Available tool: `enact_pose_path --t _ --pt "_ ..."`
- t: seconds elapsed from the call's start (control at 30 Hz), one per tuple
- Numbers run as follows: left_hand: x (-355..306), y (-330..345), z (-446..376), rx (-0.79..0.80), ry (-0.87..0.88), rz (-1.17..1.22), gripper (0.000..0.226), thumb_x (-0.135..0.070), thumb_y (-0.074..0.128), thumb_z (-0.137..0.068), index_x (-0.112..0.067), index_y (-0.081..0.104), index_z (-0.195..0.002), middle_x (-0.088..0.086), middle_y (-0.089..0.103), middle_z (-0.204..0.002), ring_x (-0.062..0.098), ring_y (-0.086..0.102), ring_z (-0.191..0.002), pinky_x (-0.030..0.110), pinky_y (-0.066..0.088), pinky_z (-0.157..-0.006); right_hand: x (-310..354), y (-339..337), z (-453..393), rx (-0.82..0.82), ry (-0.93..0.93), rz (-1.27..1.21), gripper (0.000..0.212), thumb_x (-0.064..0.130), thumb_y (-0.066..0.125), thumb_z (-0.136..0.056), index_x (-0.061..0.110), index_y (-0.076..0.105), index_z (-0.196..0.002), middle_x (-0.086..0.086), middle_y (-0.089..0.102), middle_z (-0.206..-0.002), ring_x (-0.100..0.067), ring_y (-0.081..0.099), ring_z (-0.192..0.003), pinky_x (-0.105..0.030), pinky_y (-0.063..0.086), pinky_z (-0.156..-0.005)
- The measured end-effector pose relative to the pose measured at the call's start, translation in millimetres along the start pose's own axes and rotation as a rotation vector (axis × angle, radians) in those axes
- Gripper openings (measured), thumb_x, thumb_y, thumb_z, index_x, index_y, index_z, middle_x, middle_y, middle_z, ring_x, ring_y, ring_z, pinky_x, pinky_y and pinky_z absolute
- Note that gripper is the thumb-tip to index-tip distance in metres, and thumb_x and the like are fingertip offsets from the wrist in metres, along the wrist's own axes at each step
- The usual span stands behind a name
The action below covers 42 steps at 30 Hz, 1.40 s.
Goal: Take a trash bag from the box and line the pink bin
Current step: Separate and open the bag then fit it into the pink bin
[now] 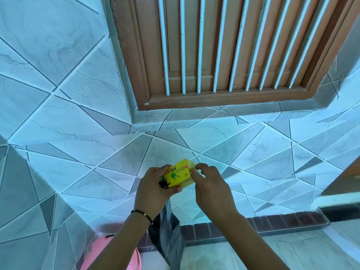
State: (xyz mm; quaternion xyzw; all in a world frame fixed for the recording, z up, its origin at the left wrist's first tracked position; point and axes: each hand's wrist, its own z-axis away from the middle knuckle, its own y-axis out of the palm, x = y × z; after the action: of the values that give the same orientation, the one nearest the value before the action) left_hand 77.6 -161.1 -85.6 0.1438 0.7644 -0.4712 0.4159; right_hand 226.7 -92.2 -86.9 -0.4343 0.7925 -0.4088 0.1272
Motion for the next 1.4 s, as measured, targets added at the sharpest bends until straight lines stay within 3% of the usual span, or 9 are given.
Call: enact_pose_path --t 0.13,0.3,0.37,0.43,0.57,0.73,0.87,1.0,1.4 --pt "3 1 -9 0.018 -0.018 -0.12 0.063 -0.031 0.08 -0.065 -0.028 0.055 -0.123 0.0 0.053 -0.112 0.007 0.05 -0.089 0.011 0.038 -0.075 -1 9 -1 0.04 0.051 -0.146 0.012 0.005 0.063 -0.07 0.011 0.062 -0.081 -0.007 0.066 -0.095 -0.026 0.064 -0.074 -0.028 0.051 -0.047" --pt "-1 2 -20 0.031 -0.015 -0.198 0.065 -0.037 0.077 -0.068 -0.034 0.049 -0.127 -0.008 0.047 -0.122 0.009 0.055 -0.093 0.024 0.048 -0.081 -14 8 -23 0.17 0.617 -0.79 0.018 0.03 0.067 -0.082 0.024 0.056 -0.096 0.003 0.063 -0.098 -0.007 0.065 -0.082 -0.016 0.053 -0.068" --pt "-5 3 -24 0.025 0.0 -0.223 0.065 -0.037 0.075 -0.071 -0.035 0.046 -0.13 -0.01 0.045 -0.127 0.008 0.054 -0.095 0.025 0.049 -0.08 -22 10 -35 0.228 0.729 -0.903 0.024 0.03 0.071 -0.078 0.025 0.058 -0.097 0.002 0.065 -0.096 -0.013 0.066 -0.076 -0.029 0.057 -0.074" --pt "-9 4 -30 0.003 0.029 -0.257 0.067 -0.037 0.072 -0.073 -0.036 0.042 -0.133 -0.01 0.04 -0.133 0.012 0.057 -0.102 0.029 0.052 -0.08 -29 13 -45 0.247 0.781 -1.04 0.024 0.026 0.074 -0.075 0.027 0.062 -0.095 -0.003 0.068 -0.092 -0.021 0.068 -0.076 -0.044 0.058 -0.079" --pt "-9 1 -41 -0.115 0.034 -0.275 0.079 -0.038 0.068 -0.077 -0.031 0.025 -0.142 -0.008 0.024 -0.147 0.021 0.062 -0.102 0.036 0.055 -0.07 -46 13 -69 0.125 0.794 -1.187 0.017 0.016 0.074 -0.077 0.022 0.066 -0.091 -0.007 0.067 -0.083 -0.024 0.064 -0.077 -0.042 0.059 -0.076" --pt "-6 -8 -74 -0.147 -0.006 -0.154 0.06 -0.037 0.061 -0.084 -0.019 0.037 -0.136 0.0 0.044 -0.141 0.018 0.048 -0.124 0.027 0.039 -0.097 -74 19 -109 0.005 0.848 -1.417 0.014 0.005 0.066 -0.082 0.012 0.058 -0.09 -0.016 0.063 -0.091 -0.026 0.062 -0.08 -0.032 0.058 -0.076" --pt "-16 -12 -113 -0.164 0.033 -0.143 0.051 -0.034 0.059 -0.086 -0.018 0.046 -0.132 -0.001 0.054 -0.134 0.018 0.049 -0.124 0.022 0.034 -0.1 -92 39 -144 0.024 0.73 -1.366 0.02 0.005 0.065 -0.083 0.005 0.06 -0.103 -0.017 0.064 -0.11 -0.029 0.061 -0.103 -0.04 0.052 -0.092" --pt "-22 -12 -151 -0.145 -0.001 -0.191 0.051 -0.03 0.057 -0.087 -0.015 0.043 -0.134 0.008 0.053 -0.134 0.026 0.05 -0.123 0.029 0.038 -0.1 -106 56 -179 0.121 0.577 -1.224 0.036 -0.002 0.062 -0.083 0.005 0.054 -0.117 -0.01 0.063 -0.117 -0.017 0.058 -0.105 -0.031 0.046 -0.092" --pt "-18 8 -211 -0.065 -0.079 -0.407 0.061 -0.034 0.048 -0.09 -0.012 0.026 -0.142 0.01 0.038 -0.143 0.03 0.053 -0.117 0.039 0.046 -0.096 -129 108 -221 0.089 0.509 -0.781 0.032 0.001 0.068 -0.075 0.009 0.059 -0.104 -0.01 0.062 -0.111 -0.025 0.058 -0.101 -0.037 0.048 -0.089"
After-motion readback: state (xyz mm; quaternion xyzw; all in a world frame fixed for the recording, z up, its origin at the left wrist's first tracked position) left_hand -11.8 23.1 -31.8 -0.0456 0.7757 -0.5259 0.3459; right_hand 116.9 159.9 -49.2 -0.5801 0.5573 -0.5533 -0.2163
